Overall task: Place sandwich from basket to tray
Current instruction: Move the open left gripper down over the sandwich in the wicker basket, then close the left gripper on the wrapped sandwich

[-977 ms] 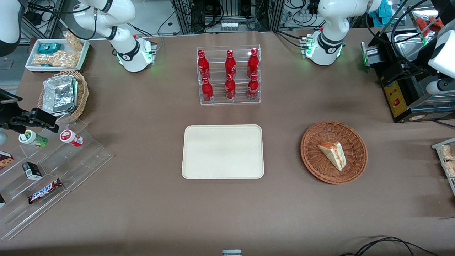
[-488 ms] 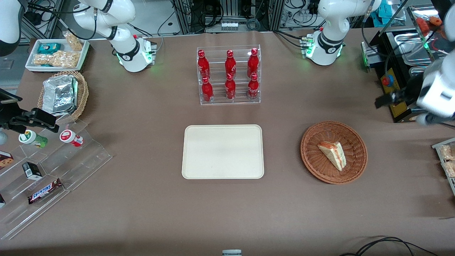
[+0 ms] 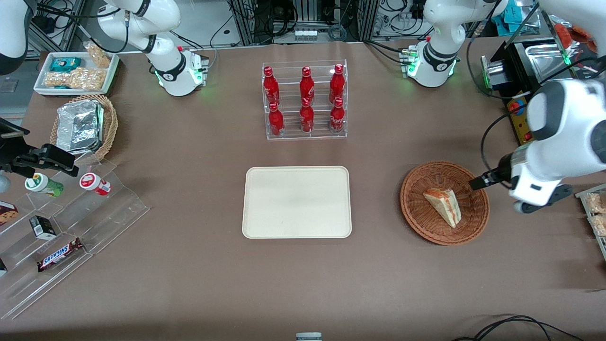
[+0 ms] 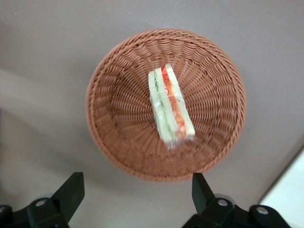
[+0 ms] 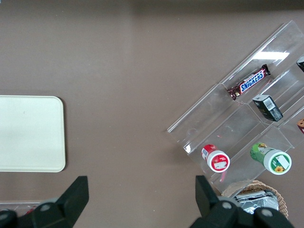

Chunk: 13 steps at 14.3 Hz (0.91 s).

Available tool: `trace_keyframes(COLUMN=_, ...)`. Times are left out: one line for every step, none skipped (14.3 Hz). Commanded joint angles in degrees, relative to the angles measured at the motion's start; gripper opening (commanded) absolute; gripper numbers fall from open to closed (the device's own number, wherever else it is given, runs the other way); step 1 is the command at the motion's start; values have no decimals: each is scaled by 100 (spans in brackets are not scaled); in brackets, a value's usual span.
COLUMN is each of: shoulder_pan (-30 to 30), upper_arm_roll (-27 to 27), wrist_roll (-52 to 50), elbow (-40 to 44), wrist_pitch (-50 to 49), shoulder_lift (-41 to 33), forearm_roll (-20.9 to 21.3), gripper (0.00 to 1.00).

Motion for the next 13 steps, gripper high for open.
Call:
trace_keyframes(shoulder_pan=-5, upper_arm_roll=-26, wrist_roll=-720, elbow=-605, wrist_pitch=867, shoulder_lift=70, forearm_roll=107, gripper=100)
trace_keyframes(shoulder_pan=-39, upper_arm_roll=-35, wrist_roll=-1027, elbow=-790, wrist_pitch=1280, shoulder_lift=124, forearm_roll=108, gripper=100)
trace_keyframes(shoulder_pan=-127, upper_arm_roll=-35, wrist_roll=-1344, elbow=-931, wrist_pitch=1632, shoulder_lift=202, forearm_roll=108, gripper=100)
trace_keyframes(shoulder_pan=-162, upper_arm_roll=-26, wrist_roll=-1660, elbow=-950, wrist_pitch=1853, shoulder_lift=342, forearm_roll=116, gripper=100)
trace_keyframes(shoulder_pan=-171, upper_arm_roll=-26, wrist_roll=-1811, elbow=-950, wrist_pitch=1977, shoulder_lift=431, forearm_roll=125, gripper=100)
trace_keyframes(shoulder_pan=-172, upper_arm_roll=-35, wrist_roll=-1830, elbow=-950, wrist_pitch=2048, shoulder_lift=501, forearm_roll=125, gripper=100)
trace_keyframes(shoulder_pan=-172, upper_arm_roll=-26, wrist_roll=-1839, elbow=-950, wrist_pitch=2074, shoulder_lift=519, forearm_roll=125, gripper=100)
trace_keyframes(shoulder_pan=-172, upper_arm_roll=-35, wrist_roll=-1839, elbow=-950, wrist_pitch=2092, shoulder_lift=528, forearm_roll=125, gripper=100)
trace_keyframes(shoulder_pan=-172, upper_arm_roll=-26, wrist_roll=-1839, elbow=-959, wrist_pitch=2092, shoulder_lift=563, forearm_roll=125, gripper=100)
trace_keyframes(shoulder_pan=-180, upper_arm_roll=-26, wrist_roll=-1839, elbow=-1011, wrist_pitch=2101, shoulder_lift=607, forearm_roll=134, gripper=100)
trace_keyframes(shoulder_pan=-250, upper_arm_roll=-26, wrist_roll=-1839, elbow=-1064, wrist_pitch=2214, shoulder_lift=694, forearm_roll=169, gripper=100)
trace_keyframes(shoulder_pan=-294, upper_arm_roll=-26, wrist_roll=-1857, elbow=-1116, wrist_pitch=2355, shoulder_lift=765, forearm_roll=186, gripper=100)
trace_keyframes(shoulder_pan=-295, upper_arm_roll=-26, wrist_roll=-1857, elbow=-1187, wrist_pitch=2469, shoulder_lift=827, forearm_roll=195, gripper=100)
